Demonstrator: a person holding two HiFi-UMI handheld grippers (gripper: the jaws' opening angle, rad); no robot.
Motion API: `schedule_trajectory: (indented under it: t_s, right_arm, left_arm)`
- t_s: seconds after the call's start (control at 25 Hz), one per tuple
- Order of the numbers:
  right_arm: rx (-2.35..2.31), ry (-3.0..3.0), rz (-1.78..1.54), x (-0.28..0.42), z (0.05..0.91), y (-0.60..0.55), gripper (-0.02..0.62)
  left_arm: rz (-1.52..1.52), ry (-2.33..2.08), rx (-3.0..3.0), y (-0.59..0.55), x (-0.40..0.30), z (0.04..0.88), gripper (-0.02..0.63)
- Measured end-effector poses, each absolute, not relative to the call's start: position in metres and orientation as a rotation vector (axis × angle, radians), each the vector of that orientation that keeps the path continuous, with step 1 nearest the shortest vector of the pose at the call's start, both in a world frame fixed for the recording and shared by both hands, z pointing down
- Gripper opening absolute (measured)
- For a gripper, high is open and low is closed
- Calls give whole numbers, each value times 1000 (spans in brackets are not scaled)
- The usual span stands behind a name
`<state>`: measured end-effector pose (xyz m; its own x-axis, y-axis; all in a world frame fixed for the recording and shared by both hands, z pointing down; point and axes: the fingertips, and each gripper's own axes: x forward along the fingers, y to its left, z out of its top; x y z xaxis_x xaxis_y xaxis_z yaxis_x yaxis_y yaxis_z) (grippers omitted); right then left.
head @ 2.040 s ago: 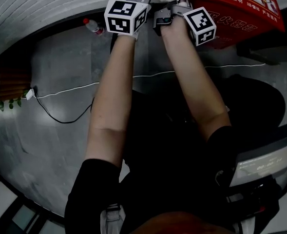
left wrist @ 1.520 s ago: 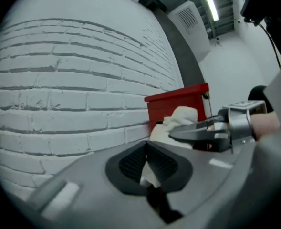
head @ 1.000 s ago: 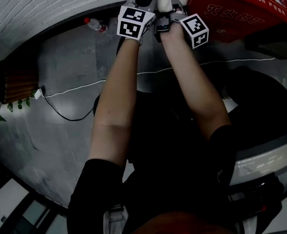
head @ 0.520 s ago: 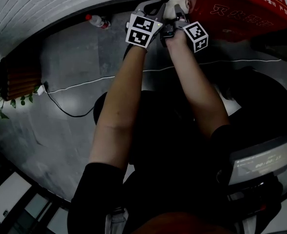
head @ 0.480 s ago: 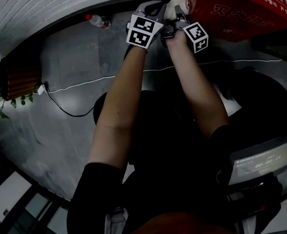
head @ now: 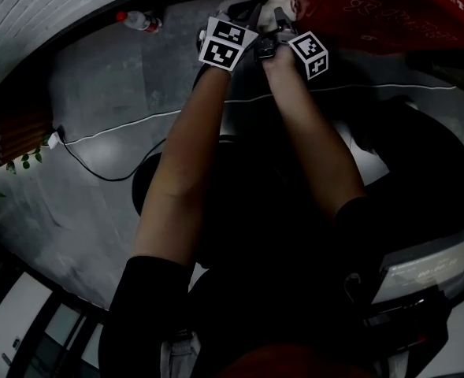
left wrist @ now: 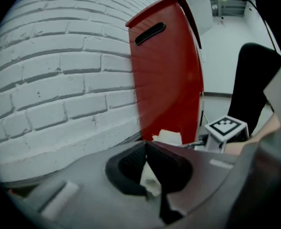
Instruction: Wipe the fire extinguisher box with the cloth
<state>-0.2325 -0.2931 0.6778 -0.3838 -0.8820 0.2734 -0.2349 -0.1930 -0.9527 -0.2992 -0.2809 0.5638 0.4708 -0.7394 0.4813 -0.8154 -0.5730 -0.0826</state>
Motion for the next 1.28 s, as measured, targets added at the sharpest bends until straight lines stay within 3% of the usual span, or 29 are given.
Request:
schedule_trajectory:
  t_s: [1.28]
  right_arm:
    - [-1397, 1445, -1848, -227, 774, -272, 140]
  left_arm:
    - [629, -1294, 2445, -294, -280, 631, 0]
